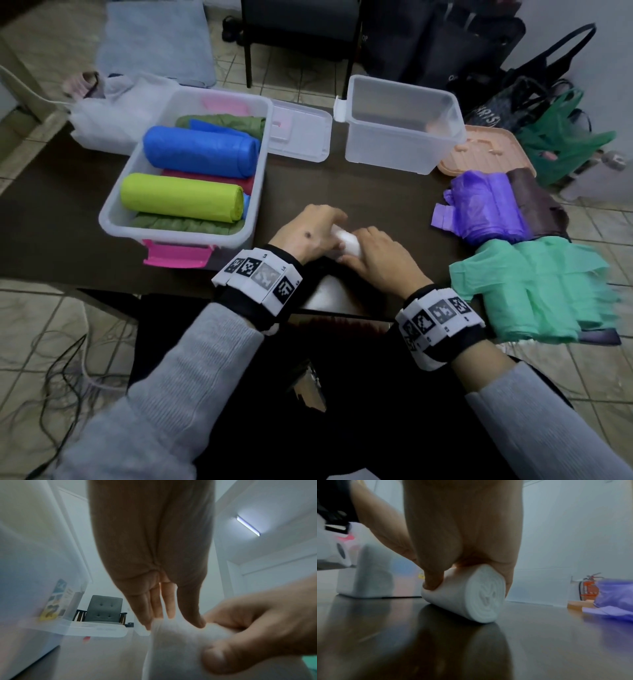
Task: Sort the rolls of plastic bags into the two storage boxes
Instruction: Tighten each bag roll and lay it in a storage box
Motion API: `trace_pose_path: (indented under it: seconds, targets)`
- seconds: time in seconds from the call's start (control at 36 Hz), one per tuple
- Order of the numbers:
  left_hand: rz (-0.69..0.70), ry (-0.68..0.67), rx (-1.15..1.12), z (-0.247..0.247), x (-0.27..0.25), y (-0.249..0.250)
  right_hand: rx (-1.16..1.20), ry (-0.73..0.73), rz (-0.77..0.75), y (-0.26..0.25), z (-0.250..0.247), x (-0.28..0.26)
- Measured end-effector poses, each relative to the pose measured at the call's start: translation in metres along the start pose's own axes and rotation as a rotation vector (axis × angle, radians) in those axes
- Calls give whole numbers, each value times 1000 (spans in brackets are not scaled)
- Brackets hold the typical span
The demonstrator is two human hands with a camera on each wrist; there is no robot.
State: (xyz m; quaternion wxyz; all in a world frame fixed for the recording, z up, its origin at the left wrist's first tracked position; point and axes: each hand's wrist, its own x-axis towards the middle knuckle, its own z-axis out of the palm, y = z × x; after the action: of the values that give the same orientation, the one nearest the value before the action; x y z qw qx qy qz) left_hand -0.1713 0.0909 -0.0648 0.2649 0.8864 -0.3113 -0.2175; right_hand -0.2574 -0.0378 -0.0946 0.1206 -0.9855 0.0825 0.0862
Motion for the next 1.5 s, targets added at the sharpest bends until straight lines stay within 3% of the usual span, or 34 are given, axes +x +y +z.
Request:
trace_pose_path:
  seconds: [0.14, 0.25, 0.39, 0.47, 0.58, 0.67, 0.89, 1.03, 1.14, 1.25, 1.42, 1.5]
  targets:
    - [149, 199, -119, -26, -18, 14, 269, 23, 81, 3, -5, 10]
    - [188, 405, -157, -64, -42, 14, 414, 73, 65, -7, -27, 18]
    - [72, 739, -84, -110, -71, -21, 575, 188, -21, -36, -58, 34]
    - [-116, 857, -70, -125, -85, -56, 602, 209, -99, -62, -76, 46]
    - [-508, 808, -72, -129, -99, -95, 584, 240, -249, -104, -92, 62]
    - [-612, 708, -146, -129, -104, -112, 588, 225, -339, -138, -97, 74]
    - [-603, 680, -438, -113, -98, -120, 223, 97, -437, -189, -85, 99]
    - [-553, 742, -529, -111, -98, -122, -16, 187, -431, -193, -81, 103]
    - [-503, 755, -549, -108, -98, -126, -65, 200, -440, -197, -81, 104]
    - [-489, 783, -589, -106, -98, -127, -92, 120, -457, -198, -78, 101]
    - [-494, 787, -622, -104, -96, -128, 72, -67, -388, -195, -83, 107]
    - [-449, 791, -633, -102, -96, -131, 45, -83, -402, -196, -83, 106]
